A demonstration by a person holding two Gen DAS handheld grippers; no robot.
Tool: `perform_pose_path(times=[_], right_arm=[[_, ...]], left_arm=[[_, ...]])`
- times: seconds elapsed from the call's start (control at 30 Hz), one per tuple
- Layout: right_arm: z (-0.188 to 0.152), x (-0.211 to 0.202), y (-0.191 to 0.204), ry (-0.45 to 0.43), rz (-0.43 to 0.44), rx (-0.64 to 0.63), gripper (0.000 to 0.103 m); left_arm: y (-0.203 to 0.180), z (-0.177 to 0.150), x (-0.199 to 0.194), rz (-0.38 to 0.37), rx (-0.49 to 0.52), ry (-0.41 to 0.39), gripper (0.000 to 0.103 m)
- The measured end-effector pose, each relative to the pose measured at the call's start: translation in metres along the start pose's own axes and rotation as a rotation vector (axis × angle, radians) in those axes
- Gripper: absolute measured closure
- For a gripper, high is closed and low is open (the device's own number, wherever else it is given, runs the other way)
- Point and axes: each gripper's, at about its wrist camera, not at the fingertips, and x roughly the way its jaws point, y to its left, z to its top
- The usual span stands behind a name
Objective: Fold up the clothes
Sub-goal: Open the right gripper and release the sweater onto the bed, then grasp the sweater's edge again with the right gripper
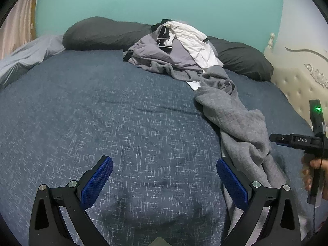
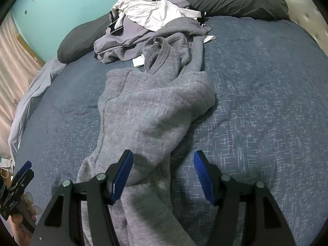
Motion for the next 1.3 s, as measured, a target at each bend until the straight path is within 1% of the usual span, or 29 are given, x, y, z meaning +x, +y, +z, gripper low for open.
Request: perform_pose_path(times=[0.13,0.23,0.33,0.47,0.57,0.63,0.7,0.73,0.8,0.83,0.87,0.9,1.0,1.1,1.2,1.3], right_arm=[[-0.002,0.004,0.001,0.013,-0.014,-0.007,0.040],[-0.003,0.006,0.004,0.014,-0.015,-0.009,0.040],[-0.004,0.009,0.005,0.014,-0.013,-0.012,0.040],[-0.006,0.013,0.004,0.022,-0.009,0.002,0.040],[-0.007,0.013,0.007,0.025,-0.004,-0.018,0.041],[-0.007,0.014,0.008,0.027,0.011,-0.023,0.048],[-0.007,0.016,0.010,0.028,0.034,-0.026,0.060],[-0.007,0.017,0.012,0.029,0.042,-0.034,0.064],[-0.006,0.019,0.019,0.028,0.047,-0.054,0.083],[-0.005,0.020,0.023,0.021,0.046,-0.066,0.087],[-0.004,0.019,0.027,0.010,0.047,-0.078,0.093],[-0.002,0.019,0.032,-0.001,0.049,-0.087,0.096],[0.003,0.013,0.047,-0.046,0.089,-0.104,0.099],[0.006,0.006,0.069,-0.076,0.147,-0.147,0.100],[0.004,0.002,0.092,-0.070,0.205,-0.191,0.100],[-0.003,0.005,0.114,-0.033,0.277,-0.235,0.100]], left_arm=[[0.005,0.003,-0.001,-0.002,-0.012,-0.008,0.000],[0.008,0.005,-0.002,0.010,-0.013,-0.019,0.000],[0.011,0.006,-0.003,0.003,-0.031,-0.020,0.000],[0.009,0.006,0.000,0.002,-0.029,-0.019,0.000],[0.007,0.004,0.002,0.003,-0.025,-0.015,0.000],[0.006,0.003,0.003,0.000,-0.021,-0.011,0.000],[0.006,0.003,0.004,-0.001,-0.019,-0.008,0.000],[0.007,0.003,0.004,-0.001,-0.021,-0.008,0.000],[0.008,0.004,0.004,-0.001,-0.027,-0.011,0.000],[0.010,0.005,0.003,-0.001,-0.031,-0.012,0.000],[0.011,0.005,0.003,-0.001,-0.034,-0.012,0.000],[0.013,0.006,0.003,-0.001,-0.041,-0.013,0.000],[0.021,0.007,0.003,0.006,-0.060,-0.014,0.000],[0.029,0.008,0.003,0.016,-0.082,-0.015,0.000],[0.037,0.009,0.002,0.026,-0.104,-0.016,0.000],[0.045,0.010,0.002,0.036,-0.127,-0.018,0.000]])
